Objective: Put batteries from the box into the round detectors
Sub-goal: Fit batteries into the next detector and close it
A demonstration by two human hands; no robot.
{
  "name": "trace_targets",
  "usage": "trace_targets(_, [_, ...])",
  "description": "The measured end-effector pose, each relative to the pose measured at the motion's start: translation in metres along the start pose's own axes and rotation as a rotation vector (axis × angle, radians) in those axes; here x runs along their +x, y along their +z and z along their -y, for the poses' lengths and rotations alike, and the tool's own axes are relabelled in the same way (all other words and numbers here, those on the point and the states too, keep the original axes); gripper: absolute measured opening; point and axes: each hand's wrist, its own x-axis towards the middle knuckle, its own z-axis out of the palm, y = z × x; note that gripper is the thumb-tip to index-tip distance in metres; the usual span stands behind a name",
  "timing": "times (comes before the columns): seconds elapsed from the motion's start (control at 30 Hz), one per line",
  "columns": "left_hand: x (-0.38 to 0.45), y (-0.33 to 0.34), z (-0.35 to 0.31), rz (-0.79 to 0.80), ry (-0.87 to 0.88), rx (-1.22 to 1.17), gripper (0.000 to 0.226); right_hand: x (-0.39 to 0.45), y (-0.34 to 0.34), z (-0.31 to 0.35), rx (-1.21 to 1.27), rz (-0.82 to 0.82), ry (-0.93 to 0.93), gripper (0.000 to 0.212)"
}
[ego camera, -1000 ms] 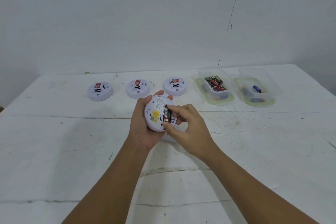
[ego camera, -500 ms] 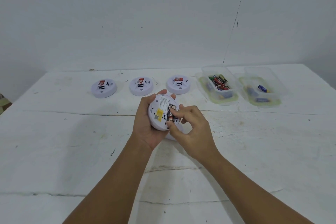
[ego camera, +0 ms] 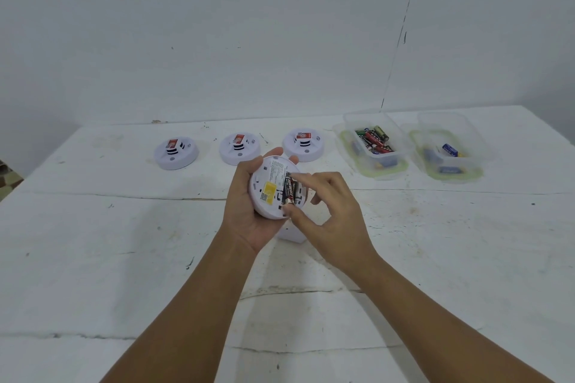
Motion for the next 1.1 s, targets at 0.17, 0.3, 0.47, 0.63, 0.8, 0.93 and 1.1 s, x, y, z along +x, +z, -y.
trace_targets(0.17, [0.0,0.001,0.0,0.008,-0.01,-0.014,0.032,-0.002,0.007,-0.011,0.032,-0.035,-0.03,0.029])
trace_targets(0.3, [0.001,0.001,0.001,0.028,-0.039,-0.034,0.035,-0.003,0.009,-0.012,0.009,-0.051,-0.022,0.026])
trace_targets(0.47, [0.005,-0.001,0.001,0.012,-0.018,0.018,0.037,-0.003,0.008,-0.011,-0.003,-0.059,-0.03,0.025])
trace_targets(0.63, [0.004,-0.002,-0.001,0.029,-0.006,0.041,0.037,-0.004,0.008,-0.009,0.012,-0.062,-0.028,0.025])
trace_targets(0.8, [0.005,-0.006,-0.003,0.024,-0.01,0.041,0.038,-0.004,0.011,-0.009,0.026,-0.041,-0.032,0.027])
trace_targets(0.93, [0.005,-0.01,-0.003,0.023,-0.012,0.028,0.038,-0.002,0.012,-0.008,0.03,-0.033,-0.004,0.023])
trace_targets(1.1, [0.005,-0.014,-0.005,0.005,-0.026,0.019,0.035,-0.002,0.015,-0.004,0.056,-0.002,0.047,0.022])
